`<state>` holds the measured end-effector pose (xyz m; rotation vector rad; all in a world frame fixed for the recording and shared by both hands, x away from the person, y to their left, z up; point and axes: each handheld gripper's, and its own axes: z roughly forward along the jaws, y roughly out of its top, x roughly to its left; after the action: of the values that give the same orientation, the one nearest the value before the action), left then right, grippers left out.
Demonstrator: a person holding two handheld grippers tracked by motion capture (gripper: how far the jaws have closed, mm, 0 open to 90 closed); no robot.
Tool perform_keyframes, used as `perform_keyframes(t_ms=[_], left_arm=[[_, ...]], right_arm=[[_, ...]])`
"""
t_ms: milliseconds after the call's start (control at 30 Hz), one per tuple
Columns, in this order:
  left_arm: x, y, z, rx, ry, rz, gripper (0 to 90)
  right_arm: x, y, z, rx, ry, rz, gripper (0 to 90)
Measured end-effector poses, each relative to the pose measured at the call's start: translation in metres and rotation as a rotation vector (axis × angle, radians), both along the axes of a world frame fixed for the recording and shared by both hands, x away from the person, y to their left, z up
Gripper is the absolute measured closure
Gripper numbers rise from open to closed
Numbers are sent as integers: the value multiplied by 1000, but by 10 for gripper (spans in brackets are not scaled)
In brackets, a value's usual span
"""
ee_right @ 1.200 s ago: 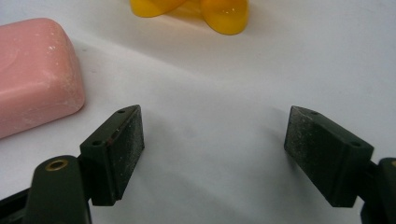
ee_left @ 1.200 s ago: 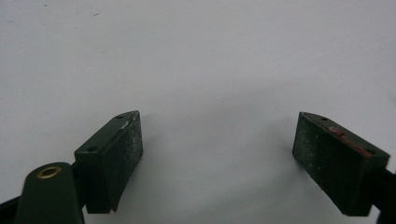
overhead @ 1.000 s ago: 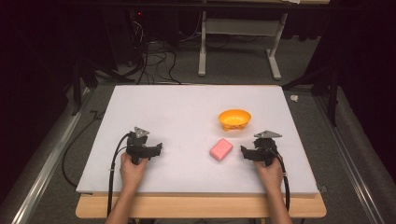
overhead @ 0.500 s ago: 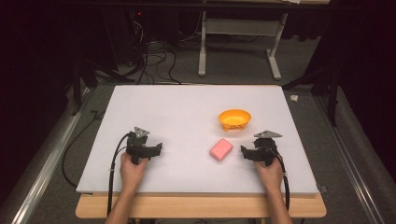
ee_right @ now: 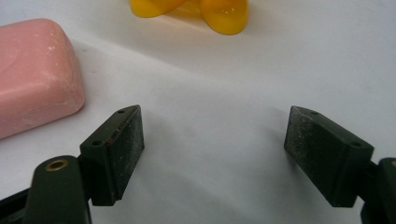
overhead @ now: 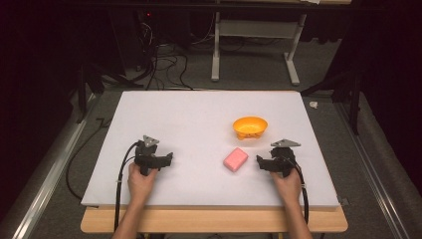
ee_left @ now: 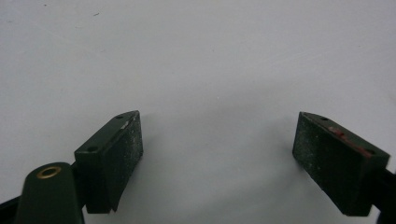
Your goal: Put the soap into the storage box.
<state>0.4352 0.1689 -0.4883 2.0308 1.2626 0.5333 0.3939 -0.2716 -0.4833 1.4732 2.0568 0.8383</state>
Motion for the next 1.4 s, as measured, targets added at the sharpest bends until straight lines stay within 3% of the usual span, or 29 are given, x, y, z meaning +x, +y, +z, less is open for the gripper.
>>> perform_keyframes(t_ms=[400,700,967,1200,1400], left_arm=[[0,0,0,0,0,0,166],[0,0,0,-2,1,2,166],[0,0,0,-2,1,1,166],[0,0,0,-1,1,1,166],[0,0,0,-2,-2,3,167]], right_arm=[[1,-1,1,6,8,1,207],[-5,-5,9,68,-4,-2,188],[-12,-2,17,88,-34,30,181],[-22,8,26,101,-72,91,177],[-24,12,27,109,-73,114,169]])
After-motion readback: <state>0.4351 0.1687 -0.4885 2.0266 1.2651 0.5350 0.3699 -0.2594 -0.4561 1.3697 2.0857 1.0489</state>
